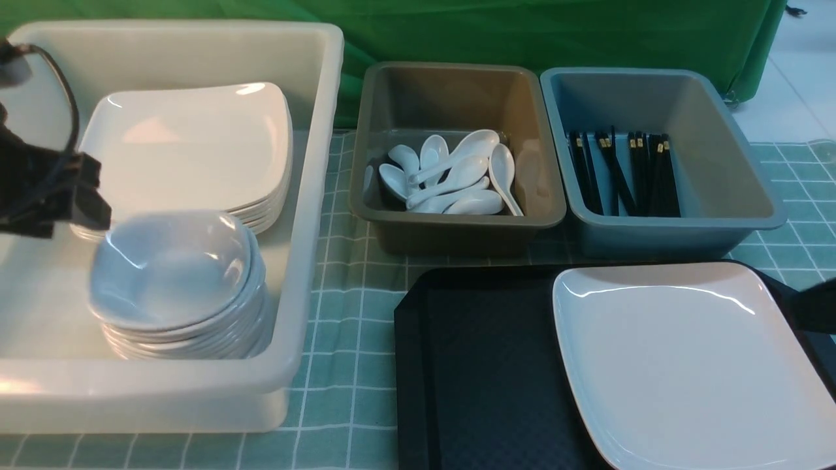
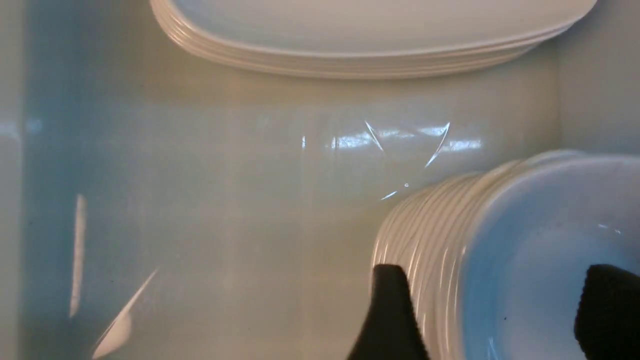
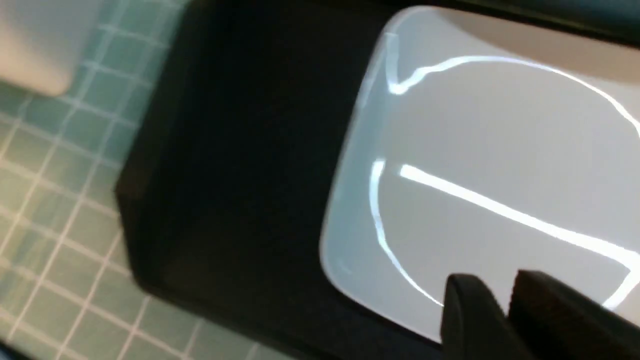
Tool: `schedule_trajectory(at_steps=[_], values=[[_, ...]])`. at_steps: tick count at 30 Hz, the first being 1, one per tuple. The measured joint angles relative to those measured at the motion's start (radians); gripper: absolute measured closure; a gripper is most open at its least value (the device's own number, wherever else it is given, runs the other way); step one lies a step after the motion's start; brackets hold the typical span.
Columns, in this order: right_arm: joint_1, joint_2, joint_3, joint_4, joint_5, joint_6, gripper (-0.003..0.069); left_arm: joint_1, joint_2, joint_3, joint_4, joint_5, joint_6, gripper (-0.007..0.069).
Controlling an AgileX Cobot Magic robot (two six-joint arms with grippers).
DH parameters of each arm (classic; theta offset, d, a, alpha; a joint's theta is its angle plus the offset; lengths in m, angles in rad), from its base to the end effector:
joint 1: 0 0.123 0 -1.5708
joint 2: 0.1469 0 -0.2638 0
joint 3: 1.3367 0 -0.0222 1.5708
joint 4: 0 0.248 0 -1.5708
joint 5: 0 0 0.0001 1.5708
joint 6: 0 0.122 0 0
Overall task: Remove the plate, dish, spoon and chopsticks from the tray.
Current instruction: Use the left arm to put the small plate into the large storage box on the left, then use the right arm to grab a plate from the dinner plate
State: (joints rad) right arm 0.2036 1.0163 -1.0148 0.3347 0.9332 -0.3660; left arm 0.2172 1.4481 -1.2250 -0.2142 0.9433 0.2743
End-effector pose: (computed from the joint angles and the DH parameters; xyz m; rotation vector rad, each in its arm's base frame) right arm 0.2097 0.0762 0.3224 -0.5555 2.3138 0.3387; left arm 0.3101 0.0469 0.2698 -0.0333 2.6159 -0.1013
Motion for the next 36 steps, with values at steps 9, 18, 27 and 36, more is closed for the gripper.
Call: schedule_trajectory(at_steps=[9,18,27,36], values=[[0.508,0.302,-0.022,-0.492,-0.074,0.426,0.0328,-0.185,-0.148,-0.07,-0.042,0.138,0.009,0.0507],[0.611,0.572,-0.022,-0.615,-0.103,0.627,0.0028,-0.364,-0.322,0.076,-0.046,0.144,0.006,0.0622],[0.611,0.763,-0.021,-0.67,-0.101,0.742,0.0084,-0.366,-0.37,0.185,-0.017,0.112,0.004,0.0624],[0.612,0.799,-0.021,-0.709,-0.105,0.767,0.0398,-0.366,-0.371,0.185,-0.025,0.084,0.004,0.0624]])
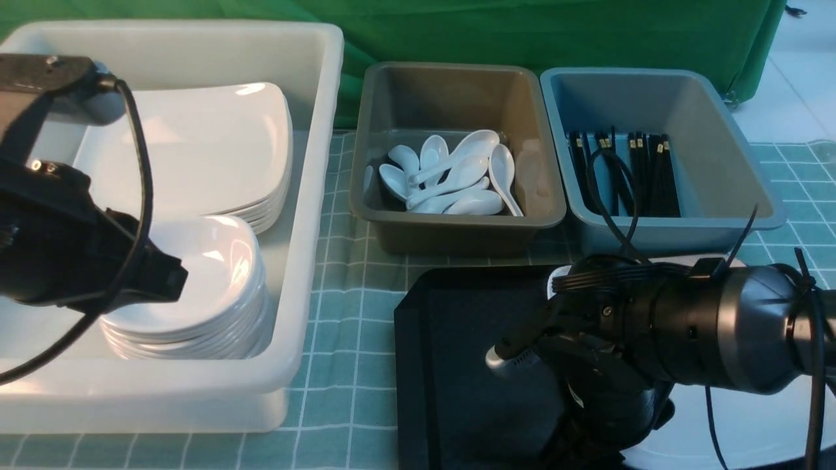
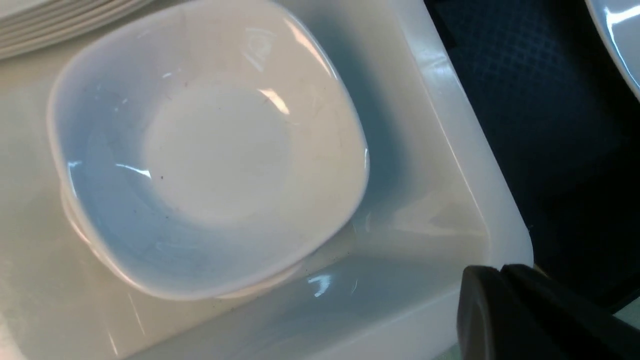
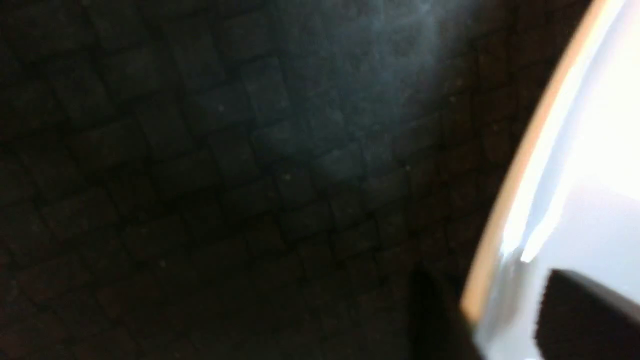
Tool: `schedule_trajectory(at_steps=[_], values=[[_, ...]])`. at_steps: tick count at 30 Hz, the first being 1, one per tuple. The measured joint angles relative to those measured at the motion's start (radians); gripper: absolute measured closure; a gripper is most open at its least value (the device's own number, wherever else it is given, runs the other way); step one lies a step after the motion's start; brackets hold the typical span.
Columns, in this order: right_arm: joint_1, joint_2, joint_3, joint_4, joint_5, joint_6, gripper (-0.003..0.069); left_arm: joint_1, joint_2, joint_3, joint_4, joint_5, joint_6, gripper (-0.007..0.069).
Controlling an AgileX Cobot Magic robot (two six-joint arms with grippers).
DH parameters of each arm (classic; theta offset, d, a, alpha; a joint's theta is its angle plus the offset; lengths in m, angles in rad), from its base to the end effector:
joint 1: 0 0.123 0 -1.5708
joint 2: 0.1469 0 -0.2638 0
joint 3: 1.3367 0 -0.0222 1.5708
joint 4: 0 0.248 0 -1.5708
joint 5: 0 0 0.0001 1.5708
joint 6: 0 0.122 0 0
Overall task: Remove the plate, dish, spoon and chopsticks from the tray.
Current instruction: Use the right arm to grab a plate from the dinner plate
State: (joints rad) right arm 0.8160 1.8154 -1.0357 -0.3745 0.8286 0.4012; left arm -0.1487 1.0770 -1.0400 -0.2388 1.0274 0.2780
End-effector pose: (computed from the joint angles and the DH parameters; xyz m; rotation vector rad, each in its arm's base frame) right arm 0.2402 0.2074 0.1085 -0.9518 2.7664 -0.2989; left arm 0.2188 -0.0578 0.3075 0.4588 2.4830 -0.2566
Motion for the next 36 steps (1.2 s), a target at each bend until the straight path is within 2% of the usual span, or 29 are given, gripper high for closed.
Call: schedule_trajectory(at_steps=[2,10,20,28,36], values=[[0.003,0.001,0.0,0.005,0.0,-0.019,0.0473,0.0,0.0,0.0,0.0,0.0,0.0,0.0624],[0.016,-0.077,-0.001,0.045,0.018,-0.073,0.049,0.0,0.0,0.0,0.0,0.0,-0.001,0.0617],[0.147,-0.357,-0.042,0.187,0.013,-0.115,0.0556,0.0,0.0,0.0,0.0,-0.013,-0.001,0.0616],[0.148,-0.441,-0.137,0.223,0.02,-0.14,0.0599,0.0,0.0,0.001,-0.009,-0.021,-0.001,0.0616],[0.149,-0.486,-0.221,0.264,0.063,-0.157,0.06,0.0,0.0,0.001,-0.017,-0.021,-0.003,0.0616]])
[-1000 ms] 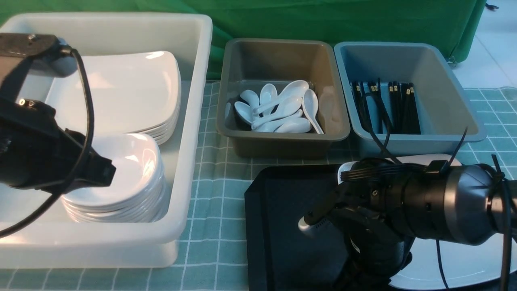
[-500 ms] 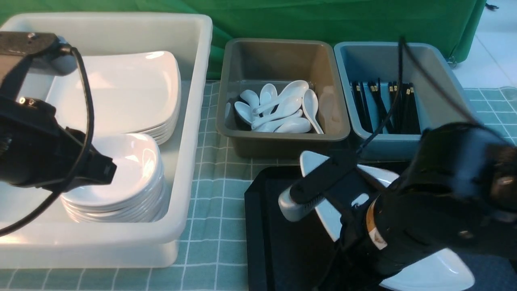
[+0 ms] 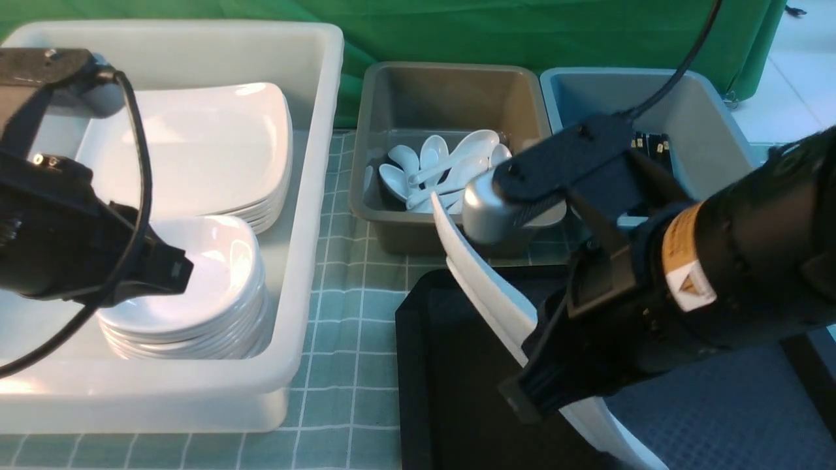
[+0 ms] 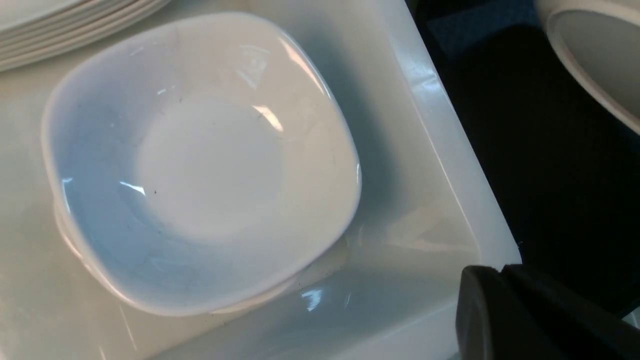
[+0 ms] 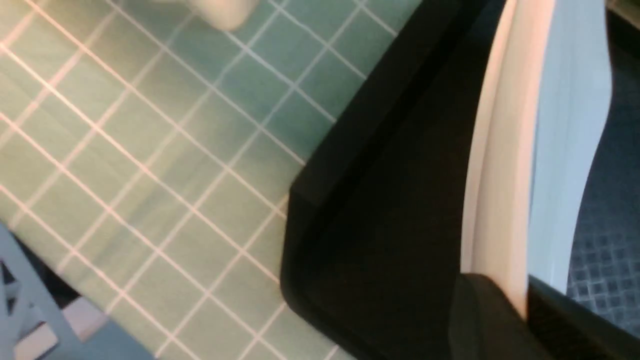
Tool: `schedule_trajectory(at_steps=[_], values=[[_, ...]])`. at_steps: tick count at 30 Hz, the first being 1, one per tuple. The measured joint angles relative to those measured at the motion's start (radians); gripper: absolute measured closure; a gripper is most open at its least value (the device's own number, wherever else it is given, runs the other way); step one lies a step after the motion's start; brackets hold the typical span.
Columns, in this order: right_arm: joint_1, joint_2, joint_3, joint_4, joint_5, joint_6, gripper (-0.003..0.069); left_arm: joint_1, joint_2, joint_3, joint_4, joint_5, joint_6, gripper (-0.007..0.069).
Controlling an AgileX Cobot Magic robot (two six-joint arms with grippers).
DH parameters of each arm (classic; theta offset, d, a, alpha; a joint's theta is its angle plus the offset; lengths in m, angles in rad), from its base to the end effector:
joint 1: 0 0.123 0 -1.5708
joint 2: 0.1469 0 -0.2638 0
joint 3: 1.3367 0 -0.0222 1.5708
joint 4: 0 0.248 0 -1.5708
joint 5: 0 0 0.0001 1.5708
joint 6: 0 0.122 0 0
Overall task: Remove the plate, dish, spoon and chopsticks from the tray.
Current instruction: Use the right arm to grab a plate from the dinner plate, then use the right arm to put the plate into the large storage box on the left
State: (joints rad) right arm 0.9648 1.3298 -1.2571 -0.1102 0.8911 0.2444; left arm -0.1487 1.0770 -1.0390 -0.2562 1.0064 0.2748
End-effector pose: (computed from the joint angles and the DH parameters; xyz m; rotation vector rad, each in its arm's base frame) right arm 0.1799 0.2413 0.3182 -0.9190 2.3053 0.3970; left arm 0.2205 -0.0595 0.3090 0.4415 2.4636 -0.2763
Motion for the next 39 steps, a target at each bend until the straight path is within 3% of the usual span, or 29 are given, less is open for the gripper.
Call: schedule_trajectory(at_steps=[14,21,28,39], values=[[0.0,-0.048,-0.132,0.002,0.037,-0.037,0.06,0.0,-0.001,0.0,0.012,-0.019,-0.058,0.0616],[0.0,-0.041,-0.281,-0.034,0.005,-0.099,0.06,0.0,-0.055,0.0,0.189,-0.019,-0.275,0.0616],[-0.004,0.054,-0.411,-0.149,-0.053,-0.164,0.06,0.0,-0.121,0.0,0.154,-0.019,-0.336,0.0616],[-0.094,0.282,-0.624,-0.143,-0.129,-0.277,0.06,0.0,-0.238,0.0,0.143,0.055,-0.388,0.0616]])
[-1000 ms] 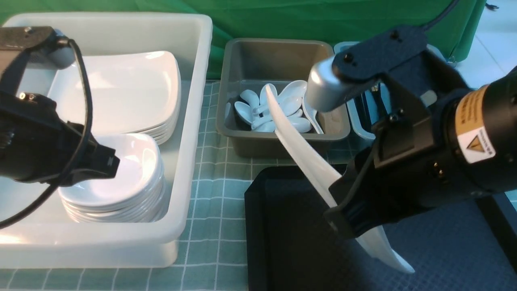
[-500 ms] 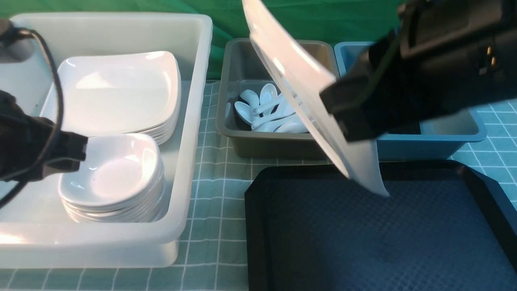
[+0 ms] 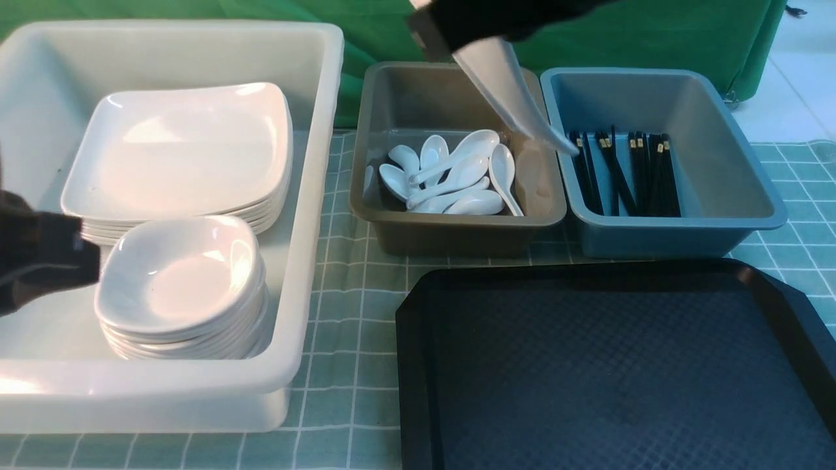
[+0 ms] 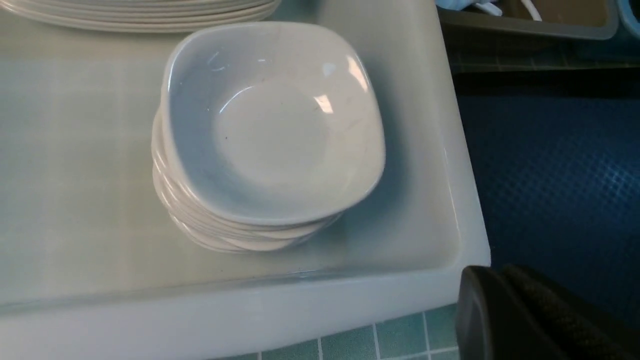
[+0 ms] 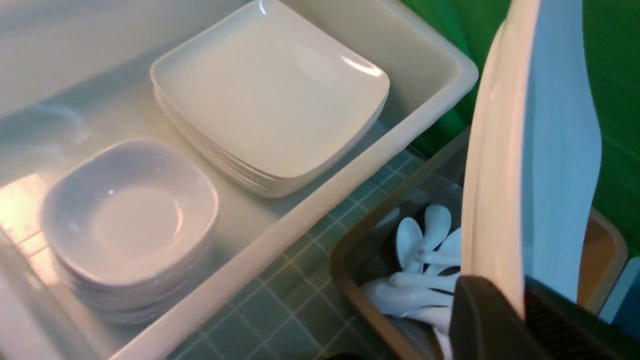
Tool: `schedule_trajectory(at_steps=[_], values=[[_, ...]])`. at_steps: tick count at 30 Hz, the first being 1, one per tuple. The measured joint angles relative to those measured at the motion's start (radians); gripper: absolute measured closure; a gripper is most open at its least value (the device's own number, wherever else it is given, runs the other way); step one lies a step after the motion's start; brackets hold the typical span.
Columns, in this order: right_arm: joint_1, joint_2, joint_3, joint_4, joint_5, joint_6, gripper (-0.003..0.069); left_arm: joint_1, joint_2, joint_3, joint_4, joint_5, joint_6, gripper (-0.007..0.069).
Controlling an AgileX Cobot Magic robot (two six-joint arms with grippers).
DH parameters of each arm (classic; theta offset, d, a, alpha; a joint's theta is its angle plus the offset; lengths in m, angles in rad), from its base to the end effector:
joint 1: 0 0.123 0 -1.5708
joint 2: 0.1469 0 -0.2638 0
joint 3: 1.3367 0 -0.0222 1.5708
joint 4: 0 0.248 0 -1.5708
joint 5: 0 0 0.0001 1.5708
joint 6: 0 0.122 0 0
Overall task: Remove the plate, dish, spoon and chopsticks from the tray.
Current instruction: Use the right arm to put the plate into the large storage box on the left
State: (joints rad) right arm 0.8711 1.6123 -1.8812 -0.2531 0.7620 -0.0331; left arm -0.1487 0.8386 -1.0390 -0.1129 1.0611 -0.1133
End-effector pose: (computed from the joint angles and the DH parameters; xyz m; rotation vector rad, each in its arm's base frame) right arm 0.2642 0.2811 0.4437 -0.9175 1.7357 0.2597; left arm 0.1691 -0.0375 0.3499 0.0257 2.3529 -0.2716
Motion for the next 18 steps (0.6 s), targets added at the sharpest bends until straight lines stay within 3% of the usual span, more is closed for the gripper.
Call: schedule_trajectory(at_steps=[10,18], values=[[-0.011,0.235,-0.241,0.059,-0.148,-0.094,0.06,0.0,-0.095,0.0,0.055,0.064,-0.055,0.0616],[-0.01,0.418,-0.273,0.135,-0.356,-0.325,0.06,0.0,-0.205,0.0,0.056,0.129,-0.08,0.0616]])
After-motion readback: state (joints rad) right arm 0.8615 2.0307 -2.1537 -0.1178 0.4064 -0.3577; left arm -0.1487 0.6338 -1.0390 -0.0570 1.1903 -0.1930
